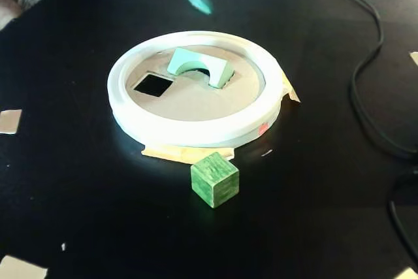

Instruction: Pick up the U shape block and drop it in corresponding U shaped hole

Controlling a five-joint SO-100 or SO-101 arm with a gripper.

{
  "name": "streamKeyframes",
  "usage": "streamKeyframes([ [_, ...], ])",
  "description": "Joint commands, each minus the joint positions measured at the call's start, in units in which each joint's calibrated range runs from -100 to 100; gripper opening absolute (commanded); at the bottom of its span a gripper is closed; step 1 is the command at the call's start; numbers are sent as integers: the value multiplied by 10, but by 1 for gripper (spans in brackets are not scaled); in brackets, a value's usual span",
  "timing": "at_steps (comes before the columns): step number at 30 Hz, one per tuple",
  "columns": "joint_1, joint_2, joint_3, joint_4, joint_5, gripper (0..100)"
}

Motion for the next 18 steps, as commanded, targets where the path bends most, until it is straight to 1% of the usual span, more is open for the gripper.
streamKeyframes([
  [1, 6, -9, 19, -23, -7, 86],
  [5, 6, -1, 33, -19, -6, 87],
  [8, 6, 14, 40, -21, -6, 94],
  [10, 7, 25, 41, -26, -6, 97],
  [14, 23, 51, 41, -27, -3, 97],
  [18, 48, 73, 31, -31, 30, 97],
])
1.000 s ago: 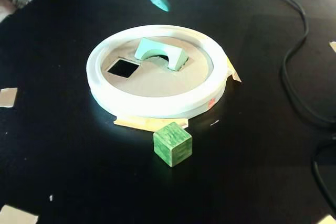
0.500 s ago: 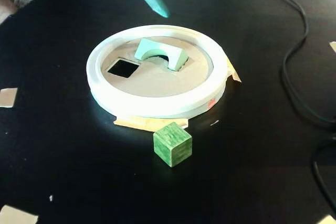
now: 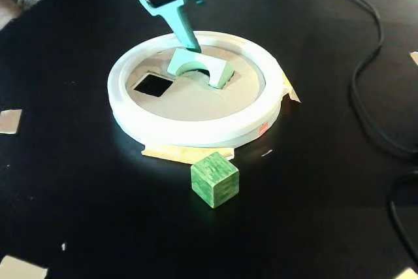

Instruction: Pick up the U shape block and drop it in corresponding U shaped hole

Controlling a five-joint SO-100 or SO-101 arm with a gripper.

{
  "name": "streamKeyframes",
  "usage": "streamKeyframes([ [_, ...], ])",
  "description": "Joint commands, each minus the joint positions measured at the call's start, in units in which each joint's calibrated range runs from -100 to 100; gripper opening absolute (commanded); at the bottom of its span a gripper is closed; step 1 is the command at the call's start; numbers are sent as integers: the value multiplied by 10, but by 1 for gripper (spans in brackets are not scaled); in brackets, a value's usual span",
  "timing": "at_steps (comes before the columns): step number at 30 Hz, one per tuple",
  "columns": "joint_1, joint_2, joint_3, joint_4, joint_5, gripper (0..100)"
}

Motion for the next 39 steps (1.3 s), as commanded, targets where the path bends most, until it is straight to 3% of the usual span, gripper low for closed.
streamKeyframes([
  [1, 52, 9, -12, -17, 29, 97],
  [23, 109, 76, -2, 5, 88, 97],
  [26, 100, 66, -3, 51, 86, 97],
  [32, 98, 8, -41, 271, 85, 96],
  [39, 68, -9, -132, 302, 85, 95],
])
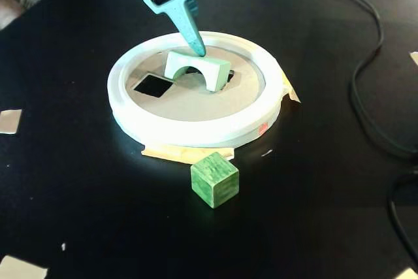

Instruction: Pick up the U shape block and drop it in corresponding U shaped hole

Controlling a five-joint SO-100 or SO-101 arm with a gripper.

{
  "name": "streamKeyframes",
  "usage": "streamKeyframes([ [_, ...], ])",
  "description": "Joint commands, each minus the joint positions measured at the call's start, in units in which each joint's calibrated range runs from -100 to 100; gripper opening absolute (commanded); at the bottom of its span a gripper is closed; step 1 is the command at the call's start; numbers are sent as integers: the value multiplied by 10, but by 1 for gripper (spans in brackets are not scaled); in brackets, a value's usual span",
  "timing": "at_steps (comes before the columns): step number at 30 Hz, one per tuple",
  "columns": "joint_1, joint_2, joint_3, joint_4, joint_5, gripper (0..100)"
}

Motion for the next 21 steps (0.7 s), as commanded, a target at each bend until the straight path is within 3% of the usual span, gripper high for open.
streamKeyframes([
  [1, -3, -9, -63, 61, -2, 95],
  [21, -81, 18, -162, 49, -21, 95],
])
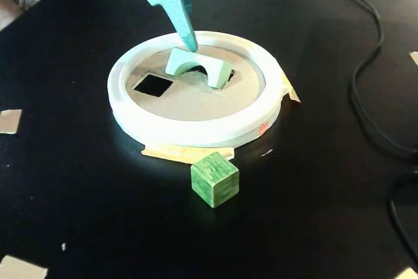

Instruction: Pick up the U shape block and drop it in corresponding U shaped hole

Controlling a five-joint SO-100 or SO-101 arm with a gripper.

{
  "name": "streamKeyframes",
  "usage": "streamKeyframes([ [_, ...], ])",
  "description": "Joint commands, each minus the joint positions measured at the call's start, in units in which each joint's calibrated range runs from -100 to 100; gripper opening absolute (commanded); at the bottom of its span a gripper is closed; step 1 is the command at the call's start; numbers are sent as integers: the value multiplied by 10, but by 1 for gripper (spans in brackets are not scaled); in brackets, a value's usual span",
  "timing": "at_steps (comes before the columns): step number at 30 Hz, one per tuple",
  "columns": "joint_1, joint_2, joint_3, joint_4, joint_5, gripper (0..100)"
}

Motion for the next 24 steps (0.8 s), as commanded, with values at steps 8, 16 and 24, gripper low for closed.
streamKeyframes([
  [8, -61, -5, -122, 3, -4, 95],
  [16, -43, 46, -131, -10, 0, 95],
  [24, -19, 164, -249, -10, 1, 97],
])
